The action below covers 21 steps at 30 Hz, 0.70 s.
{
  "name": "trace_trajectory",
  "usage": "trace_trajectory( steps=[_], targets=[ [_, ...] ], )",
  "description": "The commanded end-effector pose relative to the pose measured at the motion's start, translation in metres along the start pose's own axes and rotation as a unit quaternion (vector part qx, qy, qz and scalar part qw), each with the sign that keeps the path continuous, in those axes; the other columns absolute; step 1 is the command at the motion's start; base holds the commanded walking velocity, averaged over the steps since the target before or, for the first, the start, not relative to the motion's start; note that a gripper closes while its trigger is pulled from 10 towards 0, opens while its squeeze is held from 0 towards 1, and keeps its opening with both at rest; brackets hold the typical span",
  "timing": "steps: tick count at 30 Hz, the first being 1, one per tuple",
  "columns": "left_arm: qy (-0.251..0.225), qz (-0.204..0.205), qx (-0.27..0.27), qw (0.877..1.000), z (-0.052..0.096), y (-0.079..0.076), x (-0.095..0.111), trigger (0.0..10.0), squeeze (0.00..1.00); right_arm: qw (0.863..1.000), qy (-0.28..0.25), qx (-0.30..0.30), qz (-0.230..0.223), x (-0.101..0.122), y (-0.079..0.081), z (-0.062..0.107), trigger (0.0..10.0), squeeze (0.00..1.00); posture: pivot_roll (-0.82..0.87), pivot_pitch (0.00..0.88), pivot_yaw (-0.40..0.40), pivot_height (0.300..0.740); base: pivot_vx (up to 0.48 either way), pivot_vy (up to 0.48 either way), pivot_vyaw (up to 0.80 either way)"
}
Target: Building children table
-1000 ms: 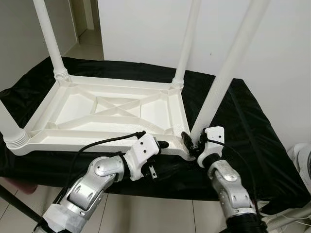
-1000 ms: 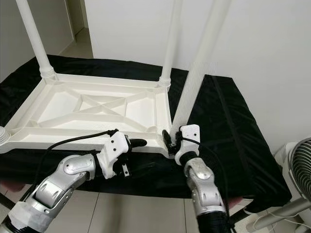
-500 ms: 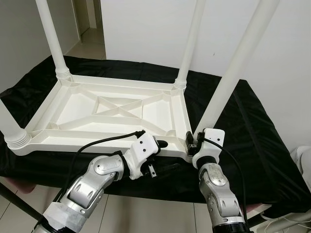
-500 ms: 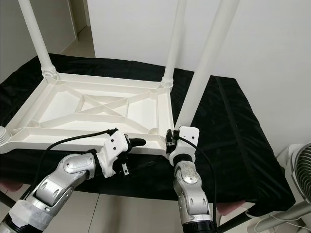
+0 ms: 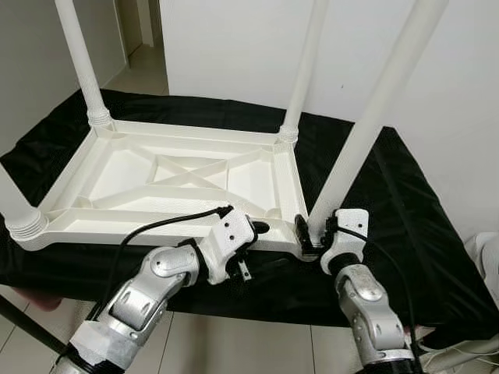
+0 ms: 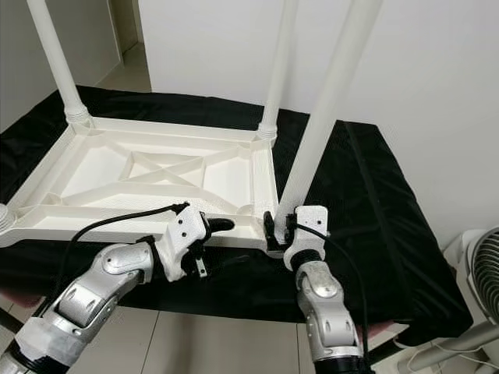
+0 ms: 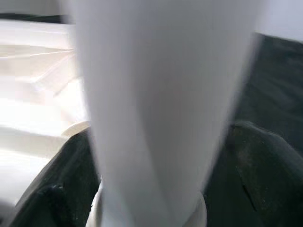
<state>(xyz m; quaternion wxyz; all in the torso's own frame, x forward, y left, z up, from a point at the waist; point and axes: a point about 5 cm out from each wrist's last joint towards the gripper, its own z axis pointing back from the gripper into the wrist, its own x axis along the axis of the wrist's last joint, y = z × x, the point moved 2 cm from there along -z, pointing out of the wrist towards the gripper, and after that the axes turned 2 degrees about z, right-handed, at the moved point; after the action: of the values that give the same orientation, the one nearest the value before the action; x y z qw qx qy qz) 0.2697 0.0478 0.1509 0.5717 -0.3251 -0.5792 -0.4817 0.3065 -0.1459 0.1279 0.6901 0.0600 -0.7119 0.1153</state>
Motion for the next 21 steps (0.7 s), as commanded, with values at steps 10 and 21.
trace_trajectory(
  steps=[10, 21],
  targets=[
    [-0.004, 0.0, -0.044, 0.999, -0.005, -0.011, 0.002, 10.0, 0.0, 0.987, -0.011, 0.157, 0.022, 0.006, 0.005, -0.014, 10.0, 0.0, -0.1, 0.0, -0.045, 0.74, 0.0, 0.0, 0.0],
    [-0.001, -0.002, -0.048, 0.999, -0.004, -0.012, 0.001, 10.0, 0.0, 0.986, 0.026, 0.167, 0.008, -0.014, 0.006, -0.013, 0.0, 0.0, -0.09, 0.0, -0.032, 0.74, 0.0, 0.0, 0.0]
  ],
)
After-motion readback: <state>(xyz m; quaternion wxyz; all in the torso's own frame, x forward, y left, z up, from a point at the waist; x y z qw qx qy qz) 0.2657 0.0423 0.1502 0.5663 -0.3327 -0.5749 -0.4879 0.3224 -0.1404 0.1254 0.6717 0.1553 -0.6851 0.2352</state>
